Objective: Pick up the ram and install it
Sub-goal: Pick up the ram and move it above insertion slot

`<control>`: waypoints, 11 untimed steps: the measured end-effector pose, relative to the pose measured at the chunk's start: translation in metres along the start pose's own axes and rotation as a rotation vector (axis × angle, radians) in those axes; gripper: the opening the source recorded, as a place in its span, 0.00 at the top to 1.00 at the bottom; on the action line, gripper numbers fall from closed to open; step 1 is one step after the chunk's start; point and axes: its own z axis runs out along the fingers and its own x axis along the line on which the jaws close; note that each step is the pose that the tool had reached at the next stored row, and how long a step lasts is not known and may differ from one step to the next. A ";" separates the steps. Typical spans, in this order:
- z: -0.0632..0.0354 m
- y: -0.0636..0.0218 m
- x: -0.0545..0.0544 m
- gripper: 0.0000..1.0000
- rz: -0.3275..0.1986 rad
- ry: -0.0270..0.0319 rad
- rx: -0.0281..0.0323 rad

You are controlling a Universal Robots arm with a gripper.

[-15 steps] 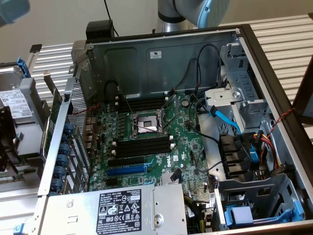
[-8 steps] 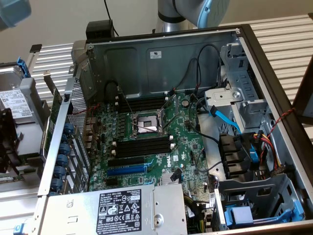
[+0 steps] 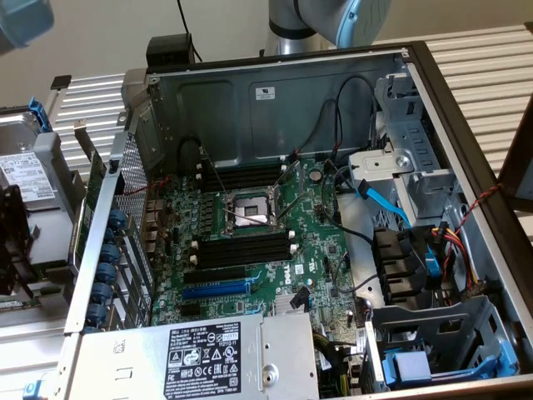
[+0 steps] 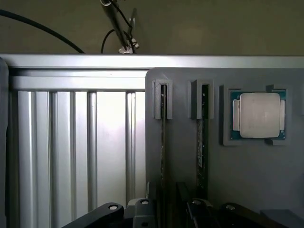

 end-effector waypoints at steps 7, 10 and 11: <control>0.0006 0.0011 0.000 0.69 0.000 -0.0027 0.0000; 0.0011 0.0013 0.000 0.69 0.001 -0.0067 -0.0031; 0.0011 0.0014 0.000 0.69 0.001 -0.0069 -0.0057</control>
